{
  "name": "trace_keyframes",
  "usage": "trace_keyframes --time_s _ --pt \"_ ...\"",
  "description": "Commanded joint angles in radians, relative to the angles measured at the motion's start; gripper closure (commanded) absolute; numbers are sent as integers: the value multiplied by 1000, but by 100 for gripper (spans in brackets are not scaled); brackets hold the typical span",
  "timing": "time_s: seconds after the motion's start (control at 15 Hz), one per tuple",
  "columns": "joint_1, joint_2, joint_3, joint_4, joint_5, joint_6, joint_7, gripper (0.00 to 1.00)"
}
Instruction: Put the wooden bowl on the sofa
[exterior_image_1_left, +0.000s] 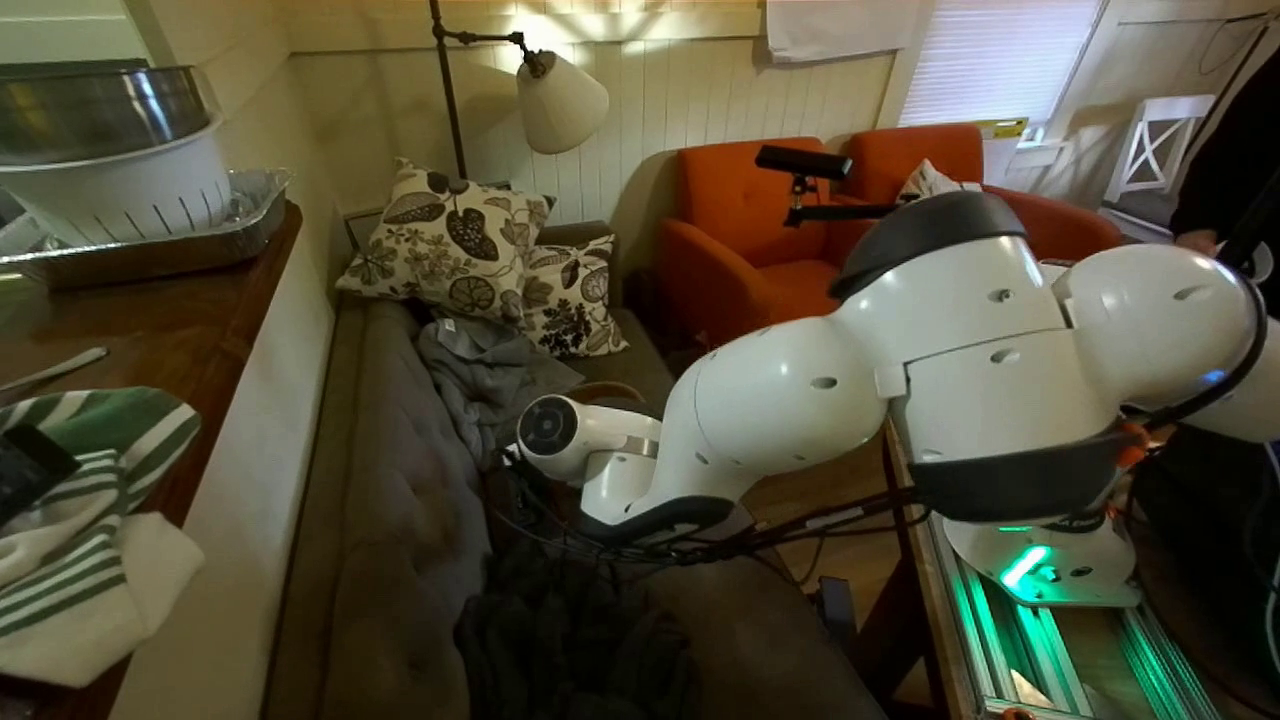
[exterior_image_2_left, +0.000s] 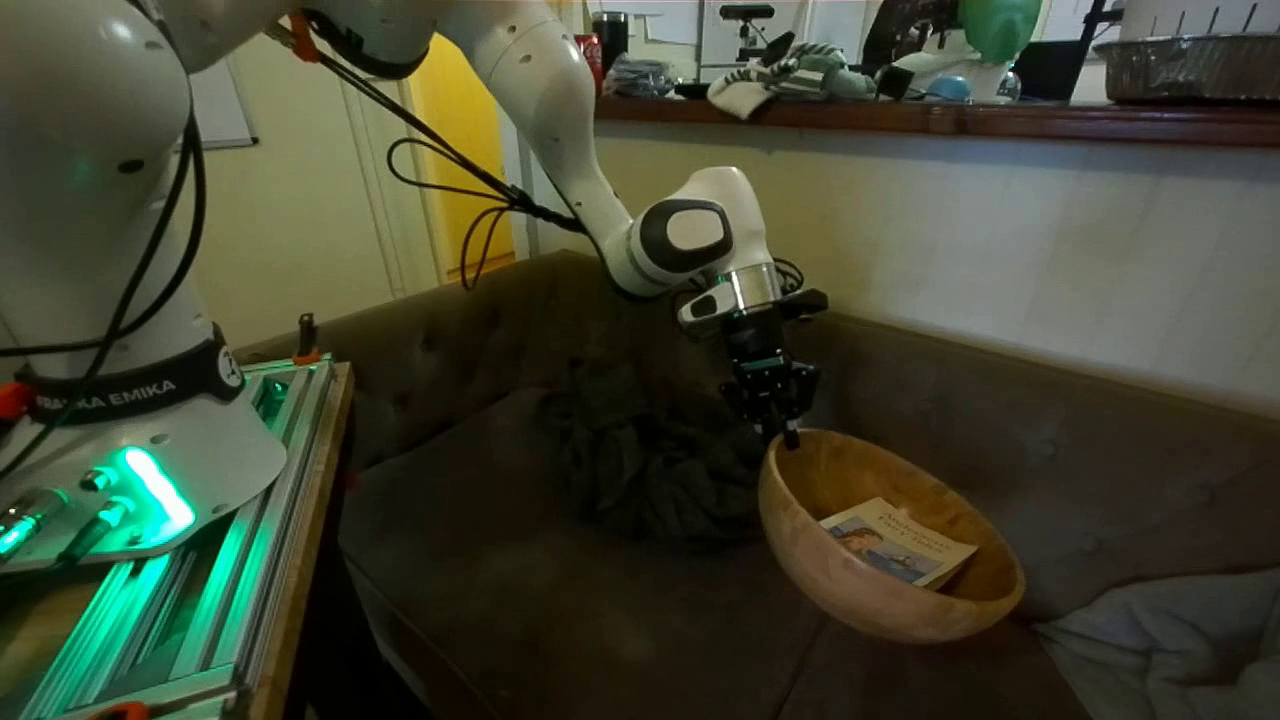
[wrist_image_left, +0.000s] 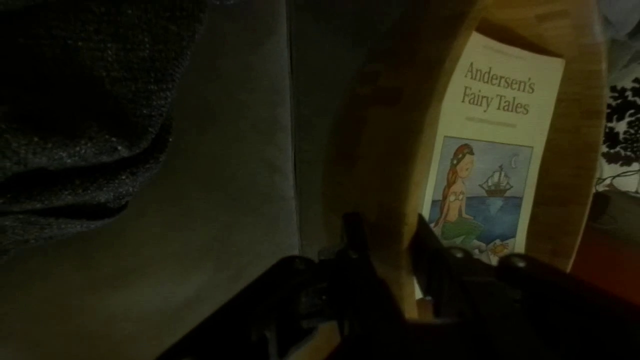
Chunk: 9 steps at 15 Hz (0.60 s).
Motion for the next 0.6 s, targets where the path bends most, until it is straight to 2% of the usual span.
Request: trace_keyframes --time_s 0.0,0.07,0.13,0.2,0.27,0.4,0.47,0.53 --pt "-5 86 -36 129 -91 -51 128 94" --pt "59 178 -104 168 86 -88 8 94" --pt "43 171 -84 176 62 -87 23 94" --pt "-11 134 -34 188 -81 -65 121 94" --pt "47 218 -97 224 91 -97 6 94" --pt "-29 176 -23 255 -87 -78 111 94" --pt "30 238 -82 269 71 -101 5 94" --pt "-28 166 -11 259 -78 -70 83 94"
